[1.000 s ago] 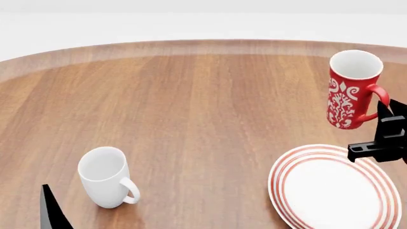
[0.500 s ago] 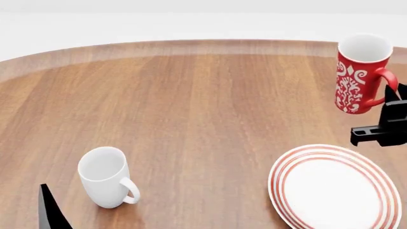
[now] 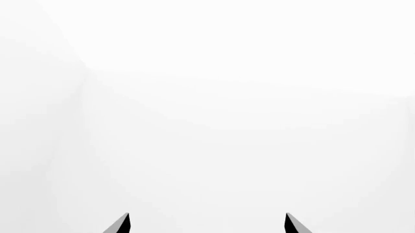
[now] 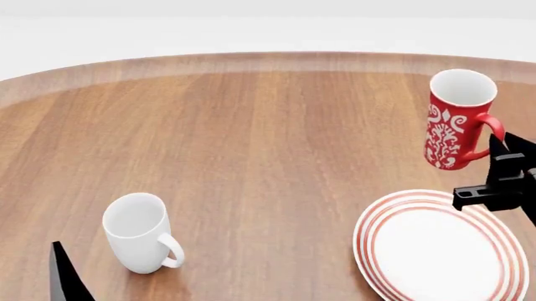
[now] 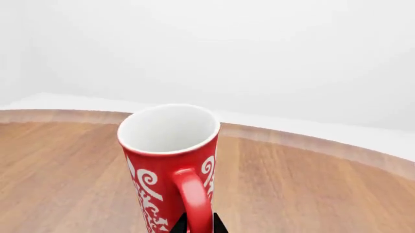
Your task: Pick up the red mug and put it on the plate
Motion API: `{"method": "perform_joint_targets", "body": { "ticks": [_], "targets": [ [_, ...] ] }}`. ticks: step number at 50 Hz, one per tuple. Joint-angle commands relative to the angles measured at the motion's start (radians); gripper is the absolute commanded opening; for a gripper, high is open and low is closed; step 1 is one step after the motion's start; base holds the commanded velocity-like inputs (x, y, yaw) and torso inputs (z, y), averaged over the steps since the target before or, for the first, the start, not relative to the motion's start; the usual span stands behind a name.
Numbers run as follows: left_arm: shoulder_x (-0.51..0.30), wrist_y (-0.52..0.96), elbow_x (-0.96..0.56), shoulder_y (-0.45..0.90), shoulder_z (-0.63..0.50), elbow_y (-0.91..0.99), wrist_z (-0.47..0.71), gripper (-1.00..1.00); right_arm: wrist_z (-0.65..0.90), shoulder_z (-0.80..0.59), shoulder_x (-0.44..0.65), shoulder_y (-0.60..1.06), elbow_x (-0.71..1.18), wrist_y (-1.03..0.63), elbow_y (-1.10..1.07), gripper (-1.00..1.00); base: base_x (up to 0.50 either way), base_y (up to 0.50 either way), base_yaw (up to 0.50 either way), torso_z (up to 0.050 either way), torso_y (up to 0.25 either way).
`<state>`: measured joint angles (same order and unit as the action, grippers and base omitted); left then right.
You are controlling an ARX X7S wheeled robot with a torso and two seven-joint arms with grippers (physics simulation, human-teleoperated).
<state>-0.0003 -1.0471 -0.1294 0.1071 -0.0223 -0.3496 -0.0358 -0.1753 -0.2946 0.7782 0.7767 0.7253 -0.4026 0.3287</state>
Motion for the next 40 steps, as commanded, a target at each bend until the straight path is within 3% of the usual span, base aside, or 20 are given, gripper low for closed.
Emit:
{"method": "perform_joint_targets", "body": {
  "ticks": [1, 40],
  "targets": [
    [0.000, 0.000, -0.019, 0.000, -0.003, 0.001, -0.009, 1.00, -0.054, 0.064, -0.007, -0.030, 0.057, 0.054, 0.043, -1.00, 0.00, 0.00, 0.00, 0.000, 0.000],
    [0.000, 0.000, -0.040, -0.001, -0.004, 0.013, -0.034, 1.00, -0.137, 0.061, -0.046, -0.089, 0.027, 0.160, 0.175, -1.00, 0.00, 0.00, 0.00, 0.000, 0.000]
  ]
}}
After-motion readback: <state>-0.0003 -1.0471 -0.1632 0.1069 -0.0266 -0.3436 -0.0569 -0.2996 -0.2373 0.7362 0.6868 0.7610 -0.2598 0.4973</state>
